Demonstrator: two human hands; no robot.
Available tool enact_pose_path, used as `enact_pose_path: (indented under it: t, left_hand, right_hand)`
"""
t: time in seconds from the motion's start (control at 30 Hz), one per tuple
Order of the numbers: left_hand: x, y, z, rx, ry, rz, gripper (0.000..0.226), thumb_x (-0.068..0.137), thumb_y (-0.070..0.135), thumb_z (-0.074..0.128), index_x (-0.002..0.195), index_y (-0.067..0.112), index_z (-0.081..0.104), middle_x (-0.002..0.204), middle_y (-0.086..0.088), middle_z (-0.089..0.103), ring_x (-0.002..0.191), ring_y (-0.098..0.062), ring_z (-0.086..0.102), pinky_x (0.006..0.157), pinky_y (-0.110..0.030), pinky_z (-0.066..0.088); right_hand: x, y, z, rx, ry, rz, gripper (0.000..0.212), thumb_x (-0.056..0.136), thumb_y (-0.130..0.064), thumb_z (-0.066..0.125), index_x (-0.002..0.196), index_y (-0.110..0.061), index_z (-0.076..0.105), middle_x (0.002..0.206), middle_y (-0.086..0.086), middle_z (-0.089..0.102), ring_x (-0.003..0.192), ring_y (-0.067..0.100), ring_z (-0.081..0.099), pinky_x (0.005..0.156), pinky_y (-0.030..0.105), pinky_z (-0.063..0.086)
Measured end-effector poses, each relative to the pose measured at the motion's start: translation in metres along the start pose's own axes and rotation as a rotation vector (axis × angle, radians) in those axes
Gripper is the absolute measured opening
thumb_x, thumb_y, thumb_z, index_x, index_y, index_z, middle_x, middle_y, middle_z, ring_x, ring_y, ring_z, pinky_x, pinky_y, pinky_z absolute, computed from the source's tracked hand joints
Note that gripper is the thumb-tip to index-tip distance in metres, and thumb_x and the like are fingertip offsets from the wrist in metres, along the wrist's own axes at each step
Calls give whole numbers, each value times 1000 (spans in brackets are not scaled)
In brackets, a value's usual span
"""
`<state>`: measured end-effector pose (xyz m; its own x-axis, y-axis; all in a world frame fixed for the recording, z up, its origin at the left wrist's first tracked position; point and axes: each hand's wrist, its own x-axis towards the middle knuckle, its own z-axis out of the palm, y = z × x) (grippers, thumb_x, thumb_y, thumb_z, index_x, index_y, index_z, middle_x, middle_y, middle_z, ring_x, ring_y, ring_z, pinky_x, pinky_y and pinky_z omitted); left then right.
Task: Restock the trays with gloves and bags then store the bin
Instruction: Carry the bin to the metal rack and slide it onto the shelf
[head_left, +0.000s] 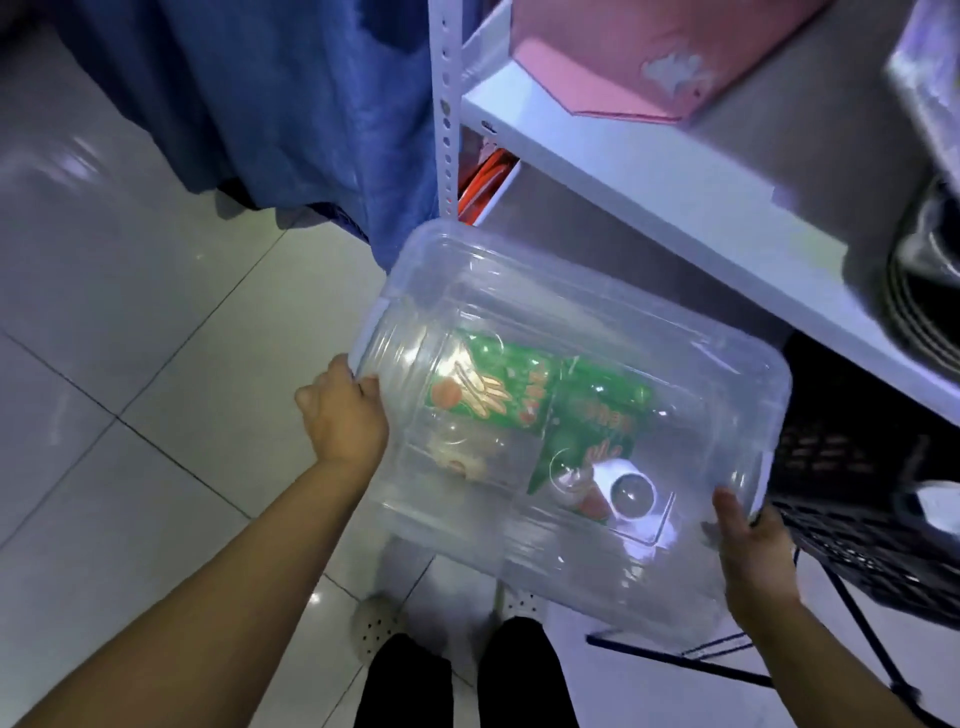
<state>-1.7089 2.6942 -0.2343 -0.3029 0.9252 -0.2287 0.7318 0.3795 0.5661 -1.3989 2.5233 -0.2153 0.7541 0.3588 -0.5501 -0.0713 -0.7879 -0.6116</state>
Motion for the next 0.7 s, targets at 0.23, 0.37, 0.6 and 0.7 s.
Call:
enact_pose_path:
  t: [0.23,0.37,0.6,0.7]
  left_hand:
    - [51,80,25,86,-173,175,21,93,16,41,105,2,50,105,-27,57,100,-41,47,79,-40,39]
    - [73,108,41,249,-335,336,43,87,14,48,127,3,38,126,-25,47,112,-44,45,88,-44,39]
    - [31,108,38,233,-96,436,67,83,19,60,142,10,28,147,-14,33,137,-31,26,111,-42,21]
    - [-23,98,38,10,-175,163,82,80,29,68,144,9,19,149,-14,26,137,-31,22,112,-42,19]
  right_hand:
    - [21,1,-4,178,105,69,57,82,-47,55,108,5,55,90,17,58,79,30,60,69,37,47]
    - [46,14,1,187,169,104,84,62,-68,50,107,3,53,91,19,53,80,32,57,65,38,48]
    - [43,-35,10,214,184,178,37,95,-32,48,111,0,55,94,15,49,74,24,52,57,27,38]
    - [32,-51,20,265,184,204,46,96,-33,46,128,1,48,115,18,58,111,33,57,73,29,38]
